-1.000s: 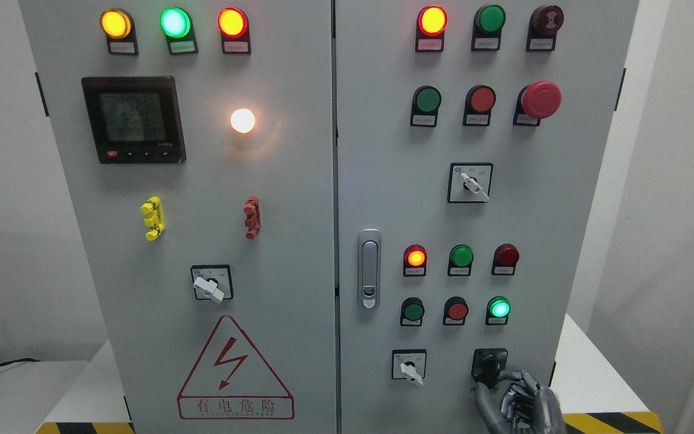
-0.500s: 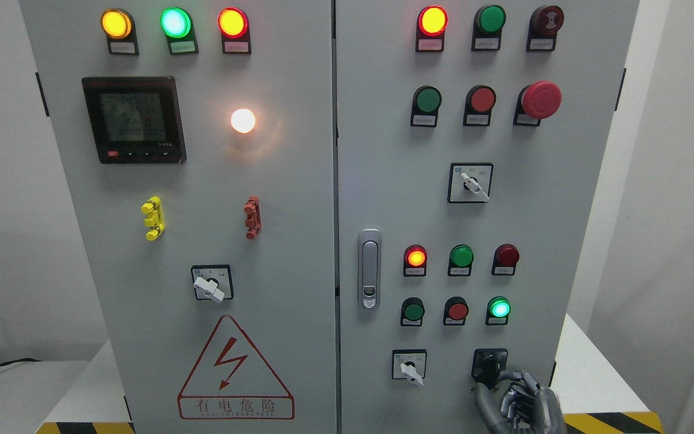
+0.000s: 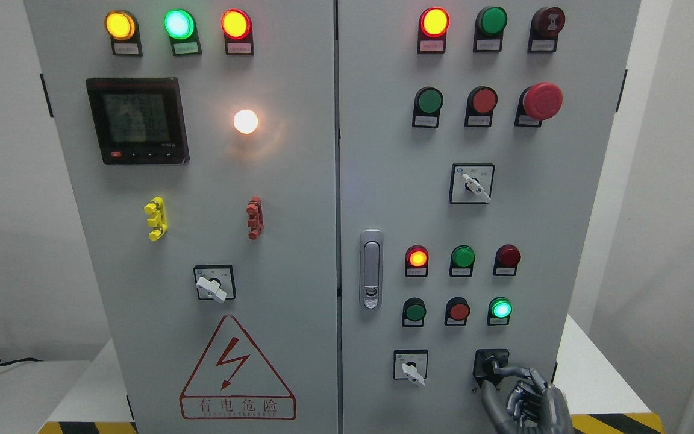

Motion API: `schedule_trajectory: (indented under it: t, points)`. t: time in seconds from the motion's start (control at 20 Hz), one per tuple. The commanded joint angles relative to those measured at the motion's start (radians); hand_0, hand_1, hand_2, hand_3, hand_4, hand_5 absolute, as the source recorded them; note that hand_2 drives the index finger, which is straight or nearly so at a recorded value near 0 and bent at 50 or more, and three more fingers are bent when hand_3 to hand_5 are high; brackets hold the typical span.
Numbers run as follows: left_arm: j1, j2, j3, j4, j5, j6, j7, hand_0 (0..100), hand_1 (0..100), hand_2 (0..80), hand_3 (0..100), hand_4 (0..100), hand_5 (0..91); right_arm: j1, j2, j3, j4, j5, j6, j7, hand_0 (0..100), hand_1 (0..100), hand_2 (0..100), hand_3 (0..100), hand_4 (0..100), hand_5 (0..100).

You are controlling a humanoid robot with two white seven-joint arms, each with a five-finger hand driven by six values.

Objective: Trip black knob to open circuit

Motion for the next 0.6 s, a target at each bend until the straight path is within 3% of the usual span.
schedule_trajectory:
  t: [0.0, 0.55]
  points:
    - [0.0, -0.001, 0.0, 0.0, 0.005, 0.0, 0.0, 12, 39, 0.0, 0, 0, 0.0, 0.002, 0.0, -0.013, 0.002, 0.0, 0.004, 0.005, 38, 73, 45, 91, 100, 100]
    - [0.0, 0.001, 0.0, 0.0, 0.005, 0.0, 0.0, 12, 39, 0.0, 0, 0, 0.0, 0.013, -0.016, -0.035, -0.001, 0.0, -0.005, 0.005, 38, 73, 45, 91, 100, 100]
